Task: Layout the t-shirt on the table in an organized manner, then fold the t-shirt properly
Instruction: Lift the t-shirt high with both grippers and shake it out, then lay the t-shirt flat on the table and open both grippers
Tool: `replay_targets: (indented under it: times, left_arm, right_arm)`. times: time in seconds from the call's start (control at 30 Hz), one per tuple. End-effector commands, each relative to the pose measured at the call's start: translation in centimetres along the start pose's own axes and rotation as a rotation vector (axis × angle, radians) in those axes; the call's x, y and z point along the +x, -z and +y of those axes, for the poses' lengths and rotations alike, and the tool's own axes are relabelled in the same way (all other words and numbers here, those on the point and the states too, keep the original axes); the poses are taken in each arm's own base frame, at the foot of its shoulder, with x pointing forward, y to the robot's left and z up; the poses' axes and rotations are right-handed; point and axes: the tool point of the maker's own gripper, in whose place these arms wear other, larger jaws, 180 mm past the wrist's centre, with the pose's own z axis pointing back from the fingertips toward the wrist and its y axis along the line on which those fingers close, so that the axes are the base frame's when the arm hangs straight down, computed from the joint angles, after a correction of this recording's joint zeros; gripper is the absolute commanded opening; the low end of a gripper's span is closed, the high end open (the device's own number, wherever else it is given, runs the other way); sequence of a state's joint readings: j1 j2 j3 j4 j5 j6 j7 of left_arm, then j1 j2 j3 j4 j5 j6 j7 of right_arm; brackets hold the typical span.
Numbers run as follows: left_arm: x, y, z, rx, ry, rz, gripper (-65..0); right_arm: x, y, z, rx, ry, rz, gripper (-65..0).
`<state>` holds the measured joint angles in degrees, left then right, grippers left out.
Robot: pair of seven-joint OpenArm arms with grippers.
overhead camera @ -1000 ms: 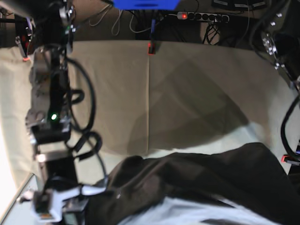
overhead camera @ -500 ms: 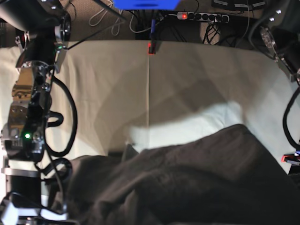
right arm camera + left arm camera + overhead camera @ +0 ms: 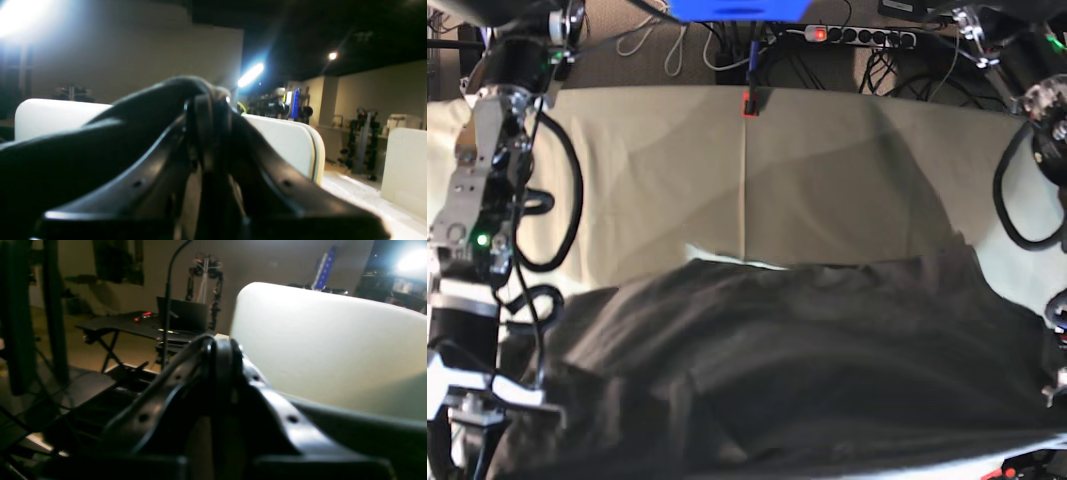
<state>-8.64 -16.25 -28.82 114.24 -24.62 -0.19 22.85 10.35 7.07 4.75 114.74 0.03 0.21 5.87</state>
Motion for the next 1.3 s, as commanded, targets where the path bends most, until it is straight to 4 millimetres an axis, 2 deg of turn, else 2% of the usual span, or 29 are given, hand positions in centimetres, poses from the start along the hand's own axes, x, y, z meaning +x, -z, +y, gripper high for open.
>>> replay_targets:
  times: [0.0,0.07,0.1,0.17,0.23,0.33,0.43,0.6,0.67,0.83,0.93,1.03,1.1,1.13,1.27]
  left_arm:
    - [2.0,0.3,-0.3,-0.009,0.007,-0.072,-64.8]
    - [2.1,0.6,-0.5,-0.013,-0.003,-0.077,-64.7]
    - [1.9,1.0,-1.2,-0.029,-0.010,-0.072,-64.7]
    - [0.2,2.0,-2.5,-0.054,-0.042,-0.035,-64.7]
    - [-1.5,2.9,-2.9,-0.055,-0.073,0.006,-64.6]
    - [-4.4,4.6,-3.5,-0.046,-0.127,0.072,-64.6]
    - [-7.2,6.6,-4.1,-0.045,-0.161,0.141,-64.6]
    - [-8.8,9.4,-6.2,-0.079,-0.180,0.193,-64.6]
    - [-10.5,10.7,-7.0,-0.086,-0.184,0.244,-64.6]
    - [-12.5,12.9,-7.6,-0.074,-0.216,0.312,-64.6]
    - [-14.7,13.7,-7.5,-0.050,-0.241,0.376,-64.5]
    - [-15.6,14.5,-7.6,-0.039,-0.251,0.409,-64.2]
    - [-16.0,14.8,-7.3,-0.028,-0.258,0.423,-60.8]
    - [-16.2,15.0,-7.3,-0.024,-0.261,0.433,-57.0]
    - [-16.7,15.7,-7.4,-0.017,-0.270,0.457,-36.8]
  right_arm:
    - [1.2,0.3,-0.2,-0.004,-0.007,-0.052,-65.0]
    - [0.1,-0.1,-0.2,-0.001,-0.008,-0.017,-65.0]
    - [-0.9,-0.2,-0.1,0.000,-0.007,0.007,-65.0]
    - [-2.6,-0.2,-0.1,0.001,-0.006,0.049,-65.0]
    - [-4.1,0.4,-0.1,-0.001,-0.003,0.077,-65.0]
    - [-7.3,1.3,-0.3,-0.008,-0.005,0.143,-65.0]
    - [-10.7,3.4,-0.5,-0.020,0.005,0.200,-65.0]
    - [-15.8,6.3,-0.8,-0.041,0.025,0.307,-65.0]
    - [-18.0,7.4,-0.8,-0.049,0.034,0.361,-65.0]
    - [-21.1,9.1,-0.7,-0.057,0.050,0.443,-65.0]
    - [-23.3,9.5,-0.5,-0.061,0.063,0.513,-65.0]
    - [-25.0,9.7,-0.3,-0.063,0.074,0.568,-65.0]
    - [-25.6,9.5,-1.3,-0.071,0.061,0.593,-63.4]
    - [-26.1,9.4,-1.4,-0.072,0.059,0.610,-60.0]
    - [-27.6,9.3,-0.6,-0.040,0.041,0.662,-39.7]
